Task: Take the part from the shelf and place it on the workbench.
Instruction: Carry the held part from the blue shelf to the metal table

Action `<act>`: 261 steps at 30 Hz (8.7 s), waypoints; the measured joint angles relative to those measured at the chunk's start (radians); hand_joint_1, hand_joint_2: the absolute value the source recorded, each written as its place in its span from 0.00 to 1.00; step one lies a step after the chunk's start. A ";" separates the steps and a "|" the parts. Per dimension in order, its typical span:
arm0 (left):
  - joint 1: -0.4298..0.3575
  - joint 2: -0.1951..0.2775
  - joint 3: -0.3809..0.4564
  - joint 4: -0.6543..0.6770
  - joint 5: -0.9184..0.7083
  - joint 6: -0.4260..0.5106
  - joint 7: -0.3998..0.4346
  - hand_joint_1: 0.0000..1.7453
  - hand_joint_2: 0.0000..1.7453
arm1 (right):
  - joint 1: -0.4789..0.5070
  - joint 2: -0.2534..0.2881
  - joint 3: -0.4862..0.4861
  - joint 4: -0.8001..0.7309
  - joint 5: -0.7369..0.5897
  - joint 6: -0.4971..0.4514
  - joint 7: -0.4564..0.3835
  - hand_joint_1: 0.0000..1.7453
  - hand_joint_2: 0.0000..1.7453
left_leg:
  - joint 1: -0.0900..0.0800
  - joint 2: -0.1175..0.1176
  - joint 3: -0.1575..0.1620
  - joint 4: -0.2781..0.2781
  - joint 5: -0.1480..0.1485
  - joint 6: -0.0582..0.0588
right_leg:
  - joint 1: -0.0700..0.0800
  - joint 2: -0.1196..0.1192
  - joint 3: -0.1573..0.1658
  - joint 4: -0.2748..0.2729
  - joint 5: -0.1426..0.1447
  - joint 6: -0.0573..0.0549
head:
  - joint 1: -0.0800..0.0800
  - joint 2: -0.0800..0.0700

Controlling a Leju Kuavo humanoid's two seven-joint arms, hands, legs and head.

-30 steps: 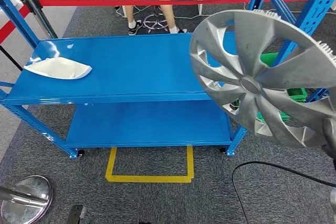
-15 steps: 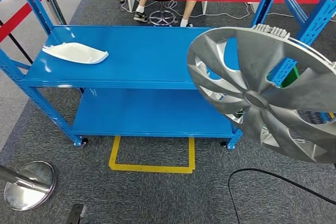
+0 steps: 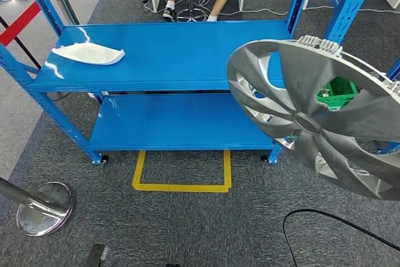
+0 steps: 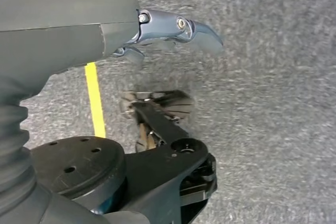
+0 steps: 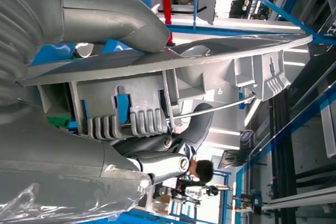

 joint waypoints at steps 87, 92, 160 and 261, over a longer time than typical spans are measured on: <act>-0.010 -0.006 0.030 -0.001 -0.068 0.084 0.040 0.00 1.00 | -0.057 0.322 -0.730 0.108 -0.202 0.347 0.170 1.00 1.00 | 0.004 0.056 0.149 -0.199 -0.007 0.007 | -0.011 -0.005 -0.008 0.030 -0.015 0.018 | 0.036 0.000; -0.004 -0.013 0.033 0.000 -0.062 0.087 0.057 0.00 1.00 | -0.064 0.315 -0.753 0.118 -0.212 0.334 0.182 1.00 1.00 | 0.002 0.013 0.046 -0.014 -0.048 0.020 | -0.006 0.068 -0.014 0.030 -0.011 0.011 | 0.034 0.000; -0.009 0.015 0.110 0.000 -0.062 0.081 0.107 0.00 1.00 | -0.050 0.261 -0.709 0.157 0.204 -0.019 0.045 1.00 1.00 | -0.007 -0.064 0.147 -0.263 0.067 0.053 | -0.009 0.163 -0.047 0.041 0.003 0.032 | 0.039 0.000; 0.005 0.003 0.150 0.000 -0.083 0.026 0.087 0.00 1.00 | -0.163 0.151 -0.867 0.352 0.596 -0.299 0.018 1.00 1.00 | -0.022 0.011 0.229 -0.294 0.025 0.076 | -0.012 0.015 -0.108 0.240 -0.284 0.060 | 0.030 0.000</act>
